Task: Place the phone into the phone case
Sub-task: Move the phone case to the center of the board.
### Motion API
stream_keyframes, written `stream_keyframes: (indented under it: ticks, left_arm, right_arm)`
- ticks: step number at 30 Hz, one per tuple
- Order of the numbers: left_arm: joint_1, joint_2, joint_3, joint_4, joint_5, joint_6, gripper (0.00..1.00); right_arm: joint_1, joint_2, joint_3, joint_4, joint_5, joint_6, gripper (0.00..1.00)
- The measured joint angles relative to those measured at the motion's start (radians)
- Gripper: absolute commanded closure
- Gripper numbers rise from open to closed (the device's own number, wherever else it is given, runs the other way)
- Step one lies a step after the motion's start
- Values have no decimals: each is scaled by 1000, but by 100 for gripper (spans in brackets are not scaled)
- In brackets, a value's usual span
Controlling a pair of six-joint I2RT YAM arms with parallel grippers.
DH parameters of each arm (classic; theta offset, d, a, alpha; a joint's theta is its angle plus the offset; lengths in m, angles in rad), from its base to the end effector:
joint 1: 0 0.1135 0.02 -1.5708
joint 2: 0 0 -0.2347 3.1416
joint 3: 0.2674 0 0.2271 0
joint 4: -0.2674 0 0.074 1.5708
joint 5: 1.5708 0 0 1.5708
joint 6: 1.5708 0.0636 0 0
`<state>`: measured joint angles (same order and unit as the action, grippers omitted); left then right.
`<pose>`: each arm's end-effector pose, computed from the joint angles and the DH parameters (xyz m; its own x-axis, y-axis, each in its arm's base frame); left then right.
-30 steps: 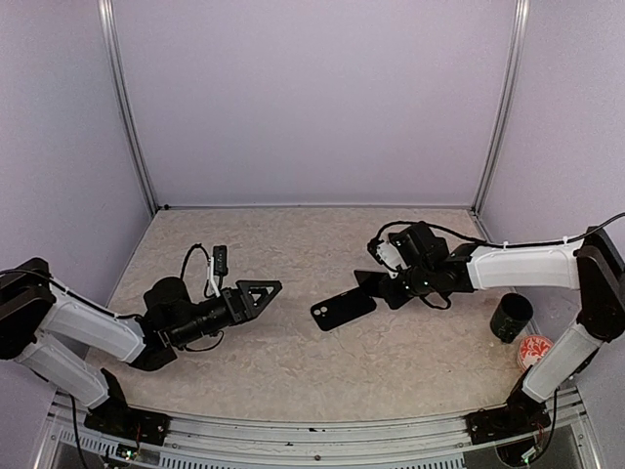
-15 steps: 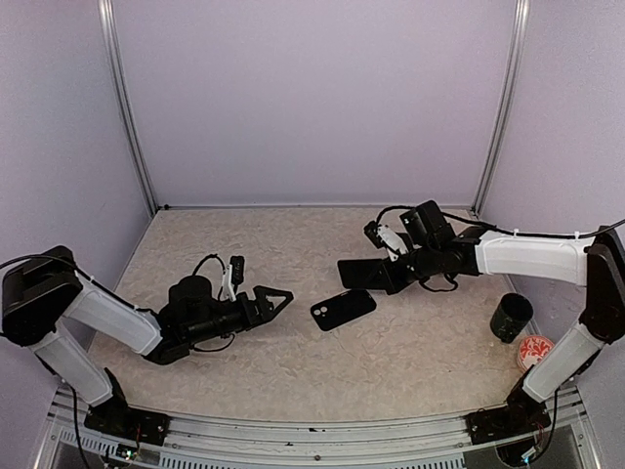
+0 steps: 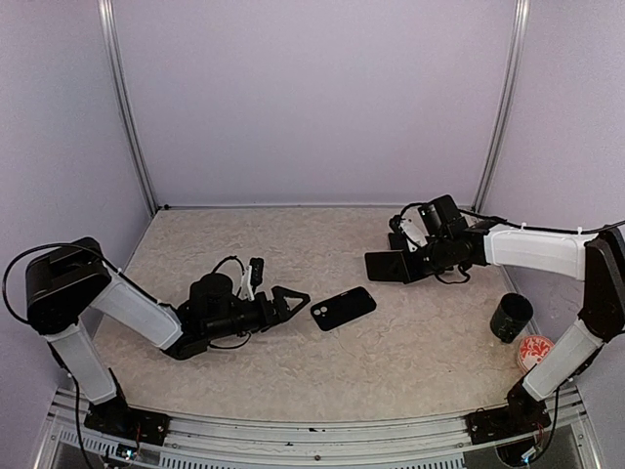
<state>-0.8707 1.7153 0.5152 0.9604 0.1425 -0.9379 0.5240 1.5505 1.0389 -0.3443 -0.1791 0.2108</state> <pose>0.2006 -0.2522 0.1308 -0.7726 -0.3218 -0.5474 0.3770 0.4612 -0.8032 0.2758 0.1725 0.1901 -0.7635 -0.2034 -0.6129 -0.4435 0.8550 0.2687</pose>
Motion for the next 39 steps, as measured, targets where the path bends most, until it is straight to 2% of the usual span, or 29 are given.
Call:
stream_keyframes:
  ticks: [10, 21, 32, 39]
  left_arm:
    - [-6, 96, 60, 3, 26, -8, 1]
    - [-7, 150, 115, -11, 37, -8, 1]
    - [-7, 183, 133, -15, 42, -12, 1]
    - [-3, 186, 133, -15, 41, -20, 1]
  right_arm:
    - [-3, 0, -35, -13, 32, 0, 100]
    - [-3, -5, -95, -8, -27, 0, 100]
    - [21, -82, -175, 4, -103, 39, 100]
    - [31, -140, -183, -12, -74, 62, 100]
